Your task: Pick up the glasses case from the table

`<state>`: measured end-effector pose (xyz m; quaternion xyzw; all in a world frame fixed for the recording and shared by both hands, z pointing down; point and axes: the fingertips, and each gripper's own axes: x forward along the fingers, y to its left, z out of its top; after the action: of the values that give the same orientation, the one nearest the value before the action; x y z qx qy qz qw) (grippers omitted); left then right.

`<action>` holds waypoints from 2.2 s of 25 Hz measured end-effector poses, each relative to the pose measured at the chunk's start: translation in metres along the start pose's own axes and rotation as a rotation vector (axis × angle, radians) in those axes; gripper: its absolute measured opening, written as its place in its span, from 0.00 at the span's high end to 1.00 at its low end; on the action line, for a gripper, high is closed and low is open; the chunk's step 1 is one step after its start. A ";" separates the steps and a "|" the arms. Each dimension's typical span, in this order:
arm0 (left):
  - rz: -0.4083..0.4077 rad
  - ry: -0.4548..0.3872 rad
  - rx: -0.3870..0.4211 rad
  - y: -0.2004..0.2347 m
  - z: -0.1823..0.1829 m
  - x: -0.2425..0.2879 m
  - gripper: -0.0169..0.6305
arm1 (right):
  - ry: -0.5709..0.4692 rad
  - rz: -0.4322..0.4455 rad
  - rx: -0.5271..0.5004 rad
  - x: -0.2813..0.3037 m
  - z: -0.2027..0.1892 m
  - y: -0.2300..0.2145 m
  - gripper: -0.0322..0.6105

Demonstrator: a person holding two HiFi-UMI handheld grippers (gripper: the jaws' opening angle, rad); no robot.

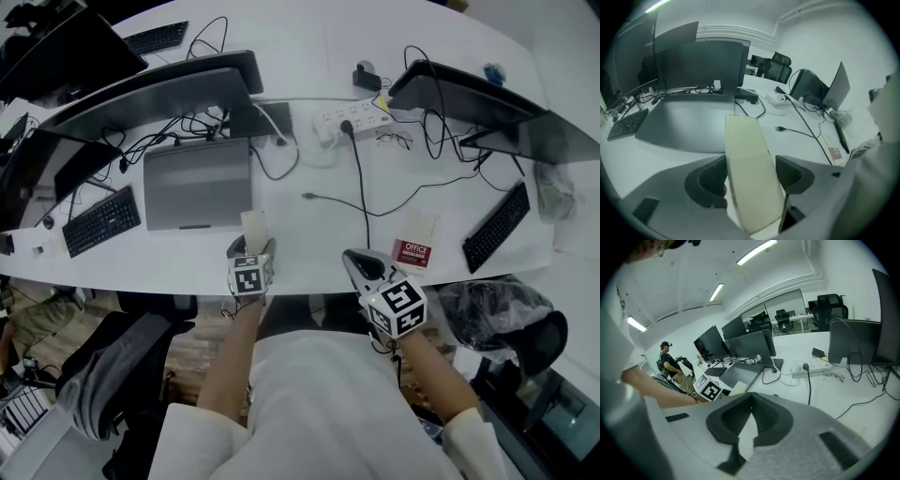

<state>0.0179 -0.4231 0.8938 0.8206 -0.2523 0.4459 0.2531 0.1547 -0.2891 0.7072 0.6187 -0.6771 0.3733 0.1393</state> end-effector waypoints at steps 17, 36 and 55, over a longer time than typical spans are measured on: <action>-0.102 -0.238 0.043 0.037 0.064 -0.092 0.48 | -0.098 -0.104 -0.058 -0.017 0.044 0.036 0.95; -0.091 -0.520 0.058 0.001 0.089 -0.225 0.48 | -0.186 -0.078 -0.088 -0.087 0.034 0.053 0.95; -0.001 -0.691 0.040 -0.045 0.062 -0.332 0.48 | -0.290 -0.001 -0.128 -0.159 0.012 0.070 0.95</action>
<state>-0.0739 -0.3667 0.5706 0.9282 -0.3138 0.1463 0.1366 0.1231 -0.1835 0.5726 0.6564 -0.7122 0.2359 0.0795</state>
